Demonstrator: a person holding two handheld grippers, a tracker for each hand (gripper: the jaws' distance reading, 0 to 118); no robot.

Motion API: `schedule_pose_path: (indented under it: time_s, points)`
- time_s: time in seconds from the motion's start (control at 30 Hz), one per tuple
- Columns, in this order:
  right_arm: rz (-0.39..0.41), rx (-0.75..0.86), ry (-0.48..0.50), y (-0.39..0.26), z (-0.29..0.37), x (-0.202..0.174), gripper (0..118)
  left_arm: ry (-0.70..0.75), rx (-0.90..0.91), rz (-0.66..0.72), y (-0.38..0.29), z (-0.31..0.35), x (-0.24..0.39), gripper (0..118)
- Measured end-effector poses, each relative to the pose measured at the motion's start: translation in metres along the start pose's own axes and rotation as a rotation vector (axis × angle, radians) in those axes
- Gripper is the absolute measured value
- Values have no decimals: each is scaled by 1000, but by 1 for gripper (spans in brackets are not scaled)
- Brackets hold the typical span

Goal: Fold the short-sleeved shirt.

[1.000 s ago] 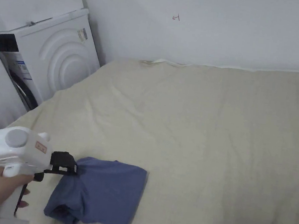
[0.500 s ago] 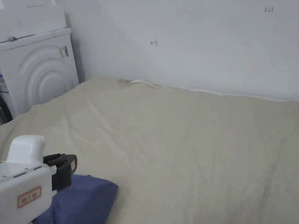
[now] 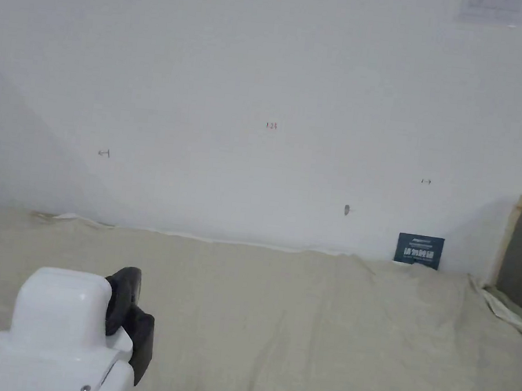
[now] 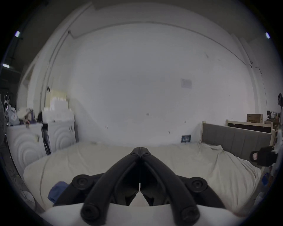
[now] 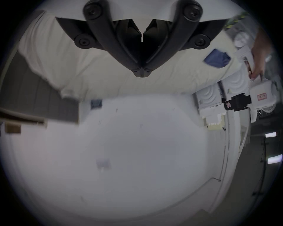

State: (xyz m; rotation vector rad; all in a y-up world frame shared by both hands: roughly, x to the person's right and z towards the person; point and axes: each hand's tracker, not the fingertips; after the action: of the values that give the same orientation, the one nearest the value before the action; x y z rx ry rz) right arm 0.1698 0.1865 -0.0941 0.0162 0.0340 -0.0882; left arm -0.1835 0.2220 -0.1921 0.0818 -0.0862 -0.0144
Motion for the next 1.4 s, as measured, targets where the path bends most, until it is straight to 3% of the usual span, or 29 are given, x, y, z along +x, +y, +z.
schedule_pose_path:
  time_s: [0.17, 0.33, 0.43, 0.57, 0.93, 0.97, 1.0, 1.03, 1.1, 1.17, 1.4]
  points:
    - [47, 201, -106, 9, 31, -7, 0, 32, 84, 26, 9, 37, 23, 0]
    - [120, 267, -195, -1, 47, -2, 0, 48, 83, -23, 0, 54, 25, 0]
    - [186, 197, -229, -18, 39, 3, 0, 71, 63, -42, -14, 54, 19, 0]
    - [151, 171, -229, -31, 44, 6, 0, 105, 30, -32, -23, 60, 18, 0]
    - [150, 176, -236, -25, 40, 3, 0, 51, 21, 10, -23, 65, 20, 0]
    - [157, 176, -257, -24, 40, 1, 2, -21, 38, 64, -23, 66, 15, 9]
    - [167, 182, -273, -25, 40, 0, 18, -61, 47, 105, -23, 67, 11, 31]
    - [170, 189, -276, -25, 40, 1, 43, -38, 38, 109, -22, 66, 10, 59]
    - [154, 193, -261, -25, 40, 3, 112, -14, 13, 94, -20, 61, 10, 117]
    - [124, 141, -244, -25, 38, 4, 118, -24, 27, 87, -20, 66, 9, 118]
    - [172, 152, -290, -27, 39, -2, 118, -3, 27, 46, -16, 72, 12, 118]
